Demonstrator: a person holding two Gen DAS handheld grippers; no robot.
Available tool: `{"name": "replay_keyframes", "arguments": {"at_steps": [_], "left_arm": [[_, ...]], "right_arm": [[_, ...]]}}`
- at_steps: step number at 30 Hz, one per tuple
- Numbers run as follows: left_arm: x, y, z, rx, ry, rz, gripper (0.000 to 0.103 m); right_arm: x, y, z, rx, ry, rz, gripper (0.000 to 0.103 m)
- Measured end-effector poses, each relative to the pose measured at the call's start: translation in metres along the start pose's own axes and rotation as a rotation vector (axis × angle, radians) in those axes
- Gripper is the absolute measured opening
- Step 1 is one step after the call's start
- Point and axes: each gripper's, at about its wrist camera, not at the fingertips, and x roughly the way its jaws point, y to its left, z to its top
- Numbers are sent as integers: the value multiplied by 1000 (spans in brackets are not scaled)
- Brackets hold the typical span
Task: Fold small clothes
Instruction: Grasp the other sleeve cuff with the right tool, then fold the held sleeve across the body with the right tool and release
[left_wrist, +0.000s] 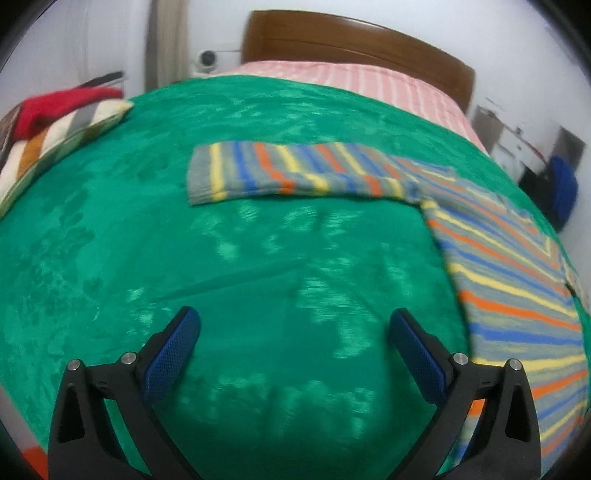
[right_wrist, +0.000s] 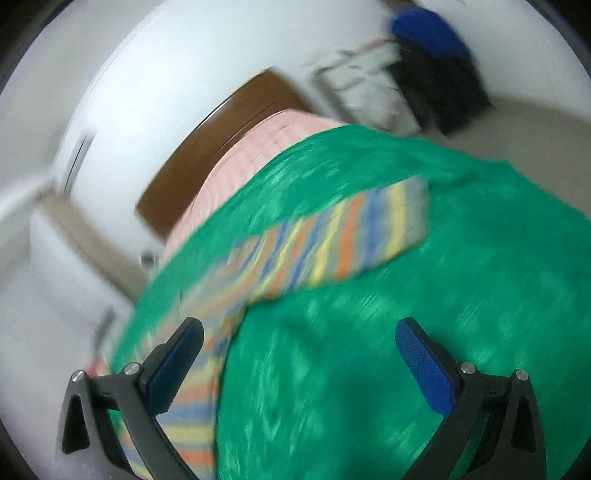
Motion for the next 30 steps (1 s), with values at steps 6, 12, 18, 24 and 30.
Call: {"name": "replay_keyframes", "arguments": {"at_steps": [6,12,18,24,30], "left_arm": [[3,0,-5,2,-32,25,103],[5,-5,-9,37,-46,61,103],[5,-8,-12,52,-57,83,103],[6,-8,-14,53,-64,82,103],[6,-7,-15,50,-67,77,103]], "right_arm": [[28,-71,47,340,32,28,85],[67,-79,65,382,51,30,73],[88,-85,70,360,132,-39,3],[66,-25,96,148,52,-38,3],[88,155,106,-204,119,165,3]]}}
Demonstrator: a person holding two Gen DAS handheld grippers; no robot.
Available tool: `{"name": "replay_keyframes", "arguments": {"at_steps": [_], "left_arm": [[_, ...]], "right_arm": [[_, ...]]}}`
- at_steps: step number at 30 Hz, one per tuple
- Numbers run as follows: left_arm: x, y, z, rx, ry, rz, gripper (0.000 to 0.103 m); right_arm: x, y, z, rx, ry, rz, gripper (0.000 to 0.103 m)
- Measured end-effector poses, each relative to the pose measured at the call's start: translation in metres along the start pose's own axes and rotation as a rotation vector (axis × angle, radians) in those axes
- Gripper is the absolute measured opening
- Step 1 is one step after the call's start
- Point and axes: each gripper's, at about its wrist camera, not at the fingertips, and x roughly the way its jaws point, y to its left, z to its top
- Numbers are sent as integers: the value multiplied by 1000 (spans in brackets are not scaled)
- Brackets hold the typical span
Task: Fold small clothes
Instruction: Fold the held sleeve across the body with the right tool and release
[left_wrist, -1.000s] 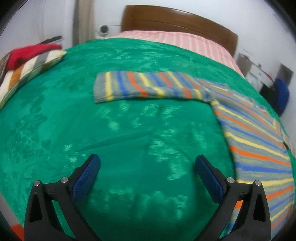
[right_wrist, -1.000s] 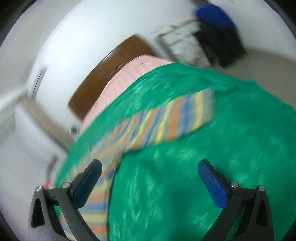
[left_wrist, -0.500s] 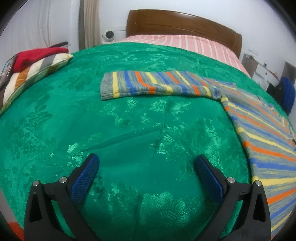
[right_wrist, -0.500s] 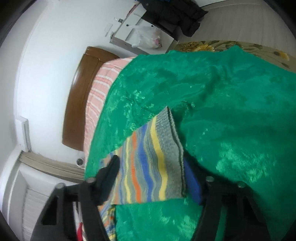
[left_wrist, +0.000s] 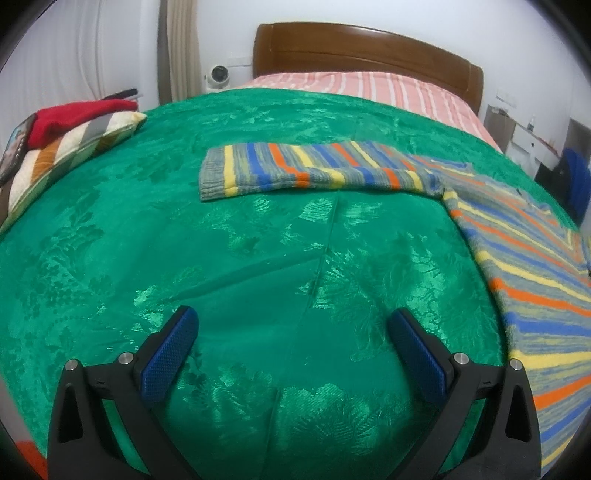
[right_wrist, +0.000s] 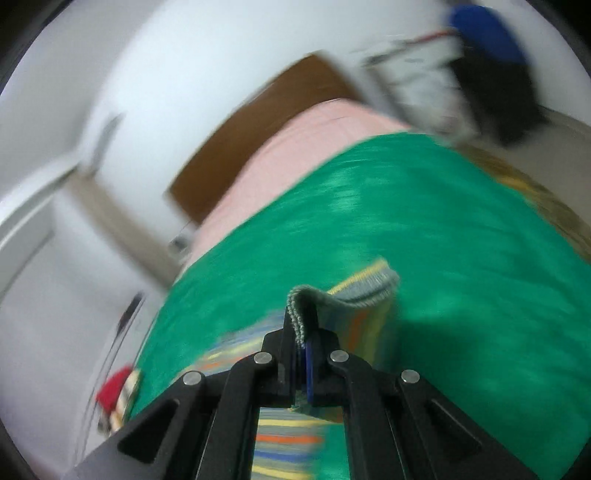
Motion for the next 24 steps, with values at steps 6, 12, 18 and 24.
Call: {"name": "replay_keyframes", "arguments": {"at_steps": [6,12,18,24], "left_arm": [[-1,1,-1,-3,-6,-7,103],[0,2,-1,-6,-6,-14,103],[0,1,-1,1,-2,-4,103],[-1,0,-1,4,-5,0,103]], "right_arm": [[111,128,-39,-151,177,150,9],[186,138,-106,-15,360,265,78],[157,53,-113,102,356,150,78],[104,-53,-117,103,354,-246,68]]}}
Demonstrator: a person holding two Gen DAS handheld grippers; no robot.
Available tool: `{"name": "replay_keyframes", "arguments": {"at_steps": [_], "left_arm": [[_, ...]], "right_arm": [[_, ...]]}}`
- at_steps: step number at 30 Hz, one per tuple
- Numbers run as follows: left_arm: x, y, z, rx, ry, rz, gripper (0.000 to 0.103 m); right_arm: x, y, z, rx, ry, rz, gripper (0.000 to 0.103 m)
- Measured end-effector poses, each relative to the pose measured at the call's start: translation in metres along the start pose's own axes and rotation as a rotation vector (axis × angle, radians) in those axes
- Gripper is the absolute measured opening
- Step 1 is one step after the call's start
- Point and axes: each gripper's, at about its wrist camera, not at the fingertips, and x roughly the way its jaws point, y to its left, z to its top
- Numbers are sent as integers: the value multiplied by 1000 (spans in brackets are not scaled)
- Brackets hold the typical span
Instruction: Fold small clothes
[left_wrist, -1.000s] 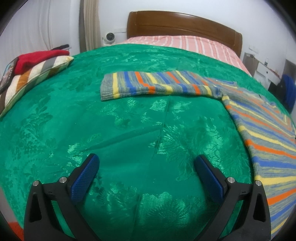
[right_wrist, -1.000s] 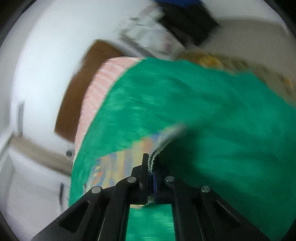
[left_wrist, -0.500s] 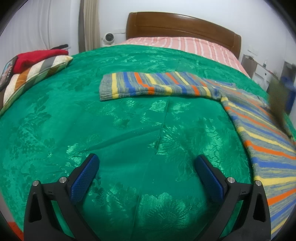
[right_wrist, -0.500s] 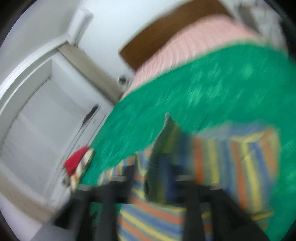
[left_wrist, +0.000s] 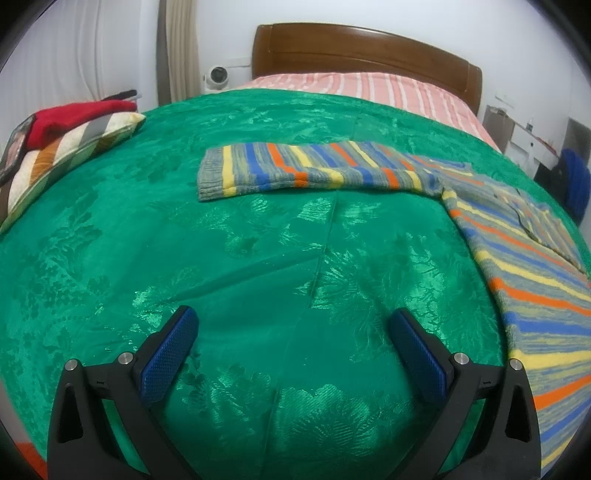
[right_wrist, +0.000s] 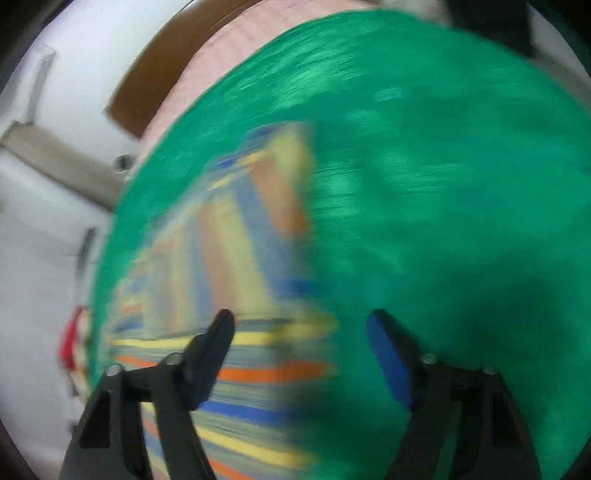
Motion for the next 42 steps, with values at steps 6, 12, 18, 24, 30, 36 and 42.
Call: {"name": "replay_keyframes", "arguments": {"at_steps": [6,12,18,24,30,36,42], "left_arm": [[0,-1,0,1,0,1,103],[0,-1,0,3,-3,6,103],[0,-1,0,3,-3,8,103],[0,-1,0,3,-3,8,103],[0,-1,0,6,-2,13,103],[0,0,1,10,0,18,103],[0,0,1,10,0,20,103]], "right_arm": [[-66,0,-47,-190,-53,69,68],[-97,30,-130,-484,-148,-31,72],[-86,4,-129,-360,-238,-145,72],[-83,-15,-115,-285,-325,-218,73],[-69,-34,-119,-263,-347,-163,80],[-68,-38,-117,-260,-356,-119,83],[-68,-39,-120,-260,-361,-106,84]]}}
